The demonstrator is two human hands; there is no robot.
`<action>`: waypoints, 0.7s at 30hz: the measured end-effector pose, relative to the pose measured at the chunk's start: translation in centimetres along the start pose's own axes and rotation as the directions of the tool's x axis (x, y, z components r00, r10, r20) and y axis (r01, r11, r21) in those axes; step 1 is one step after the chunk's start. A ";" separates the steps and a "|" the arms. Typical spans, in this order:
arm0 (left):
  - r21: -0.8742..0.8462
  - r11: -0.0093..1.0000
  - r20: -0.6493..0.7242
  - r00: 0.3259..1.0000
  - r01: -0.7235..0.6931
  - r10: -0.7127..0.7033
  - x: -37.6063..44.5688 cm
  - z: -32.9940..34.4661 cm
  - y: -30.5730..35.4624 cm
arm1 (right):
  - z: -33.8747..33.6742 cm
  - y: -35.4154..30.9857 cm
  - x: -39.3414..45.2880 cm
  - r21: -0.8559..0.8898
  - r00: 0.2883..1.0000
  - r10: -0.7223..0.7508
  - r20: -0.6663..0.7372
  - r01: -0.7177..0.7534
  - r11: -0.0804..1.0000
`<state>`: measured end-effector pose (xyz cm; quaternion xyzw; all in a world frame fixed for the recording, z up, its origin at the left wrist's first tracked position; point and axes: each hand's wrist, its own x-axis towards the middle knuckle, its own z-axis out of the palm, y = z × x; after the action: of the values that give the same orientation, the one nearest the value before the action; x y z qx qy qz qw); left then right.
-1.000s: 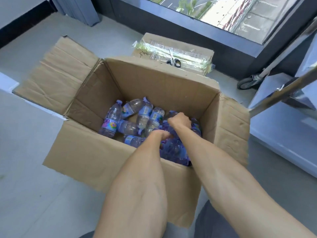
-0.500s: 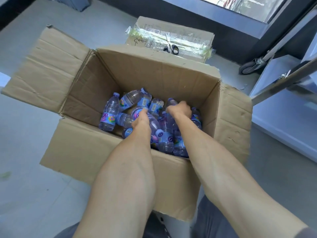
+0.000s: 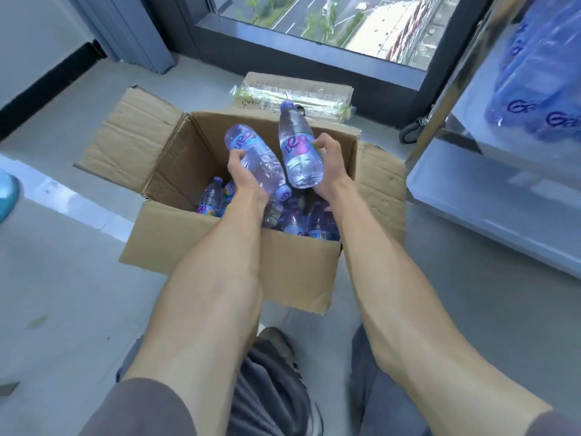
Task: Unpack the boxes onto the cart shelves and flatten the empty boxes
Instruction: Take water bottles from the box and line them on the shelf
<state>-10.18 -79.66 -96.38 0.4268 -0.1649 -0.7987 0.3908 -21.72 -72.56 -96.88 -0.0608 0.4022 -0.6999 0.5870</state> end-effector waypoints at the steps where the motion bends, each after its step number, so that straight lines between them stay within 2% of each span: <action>1: 0.001 1.000 0.089 0.996 -0.016 0.015 -1.4 0.8 0.1 | 0.2 -1.0 -1.8 0.033 0.997 -0.055 0.044 0.054 0.998; 4: 0.157 0.988 0.242 0.970 -0.011 -0.027 -6.0 3.0 0.2 | 0.3 -4.0 -8.0 0.028 0.970 -0.210 0.123 0.208 0.978; 7: 0.172 0.984 0.481 0.867 0.057 -0.134 -10.5 5.3 -0.3 | -1.2 -7.0 -14.0 -0.025 0.948 -0.300 0.102 0.304 0.952; 9: 0.224 0.973 0.488 0.871 -0.057 -0.062 -12.7 6.7 -1.2 | -2.5 -9.2 -17.9 -0.029 0.929 -0.361 0.082 0.364 0.931; 14: 0.260 0.913 0.587 0.802 -0.315 0.110 -19.2 10.4 -6.7 | -6.7 -11.8 -26.3 -0.050 0.872 -0.489 -0.010 0.488 0.872; 17: 0.298 0.869 0.654 0.748 -0.394 0.114 -22.8 13.2 -10.2 | -10.0 -12.3 -30.6 0.004 0.862 -0.500 -0.077 0.502 0.865; 19: 0.313 0.837 0.722 0.685 -0.448 0.097 -24.6 15.3 -13.2 | -12.7 -12.8 -33.3 0.034 0.827 -0.538 -0.162 0.549 0.835; 21: 0.341 0.800 0.752 0.654 -0.494 0.083 -25.8 17.0 -16.3 | -15.3 -13.0 -35.7 0.063 0.781 -0.566 -0.263 0.600 0.798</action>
<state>-23.38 -50.73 -81.96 0.1440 -0.5782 -0.7472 0.2944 -29.50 -34.14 -85.06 -0.0584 0.3778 -0.8763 0.2932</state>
